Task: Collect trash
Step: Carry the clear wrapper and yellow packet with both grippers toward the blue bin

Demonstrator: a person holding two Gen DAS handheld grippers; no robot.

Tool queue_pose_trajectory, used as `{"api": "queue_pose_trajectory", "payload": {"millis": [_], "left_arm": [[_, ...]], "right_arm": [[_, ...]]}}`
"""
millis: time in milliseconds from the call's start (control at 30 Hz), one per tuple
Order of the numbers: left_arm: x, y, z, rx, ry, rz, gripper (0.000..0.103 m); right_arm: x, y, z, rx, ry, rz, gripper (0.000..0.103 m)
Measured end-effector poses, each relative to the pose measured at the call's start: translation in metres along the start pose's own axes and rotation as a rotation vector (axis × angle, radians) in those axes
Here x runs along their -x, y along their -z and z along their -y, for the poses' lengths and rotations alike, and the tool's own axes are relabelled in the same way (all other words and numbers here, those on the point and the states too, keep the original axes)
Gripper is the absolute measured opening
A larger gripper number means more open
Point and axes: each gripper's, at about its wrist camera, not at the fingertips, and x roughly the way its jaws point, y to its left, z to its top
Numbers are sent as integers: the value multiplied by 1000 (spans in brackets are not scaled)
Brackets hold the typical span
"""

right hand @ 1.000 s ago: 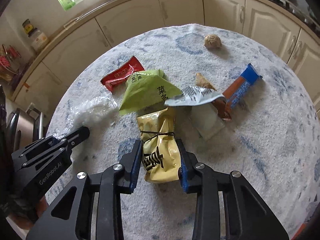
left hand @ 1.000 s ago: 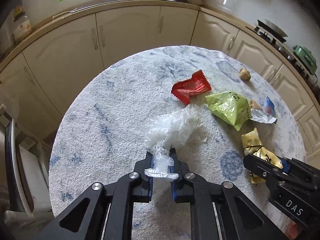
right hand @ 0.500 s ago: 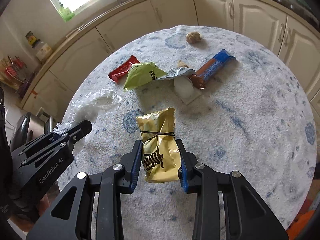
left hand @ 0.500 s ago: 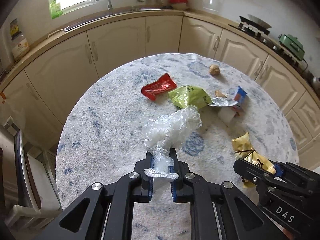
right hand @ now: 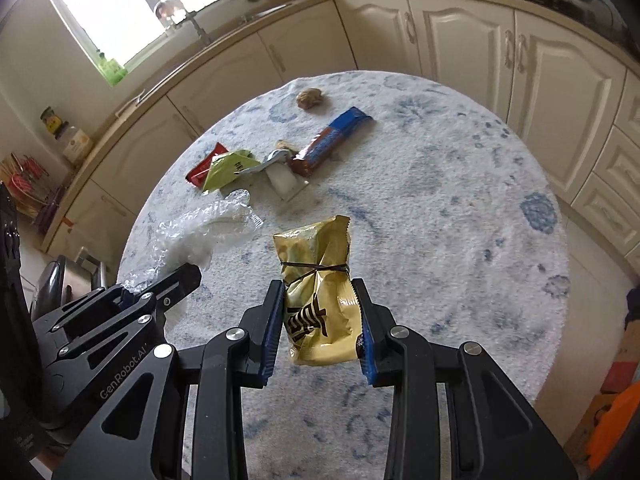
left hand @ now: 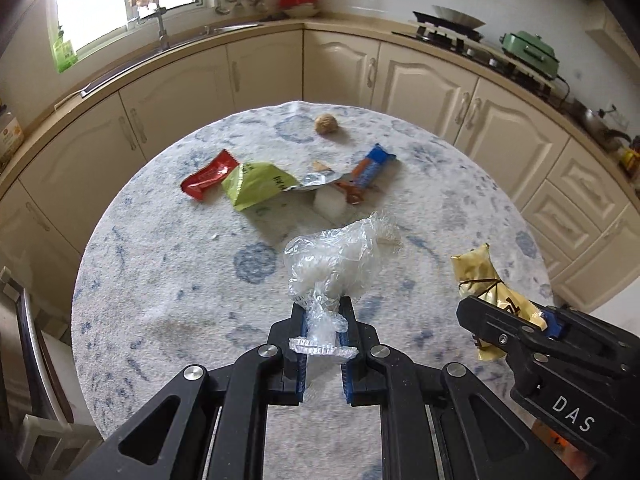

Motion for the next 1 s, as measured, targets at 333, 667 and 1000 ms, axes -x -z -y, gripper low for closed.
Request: {"api": "queue_pose_trajectory", "payload": {"millis": [333, 667, 1000], "left_arm": [[-5, 1, 103, -195, 62, -27, 10], [-22, 11, 228, -403, 160, -77, 10], [-65, 24, 335, -563, 233, -164, 10]], "right_arm": [[48, 16, 92, -161, 43, 78, 33], [96, 52, 196, -347, 164, 125, 33], [132, 90, 293, -551, 270, 150, 33]]}}
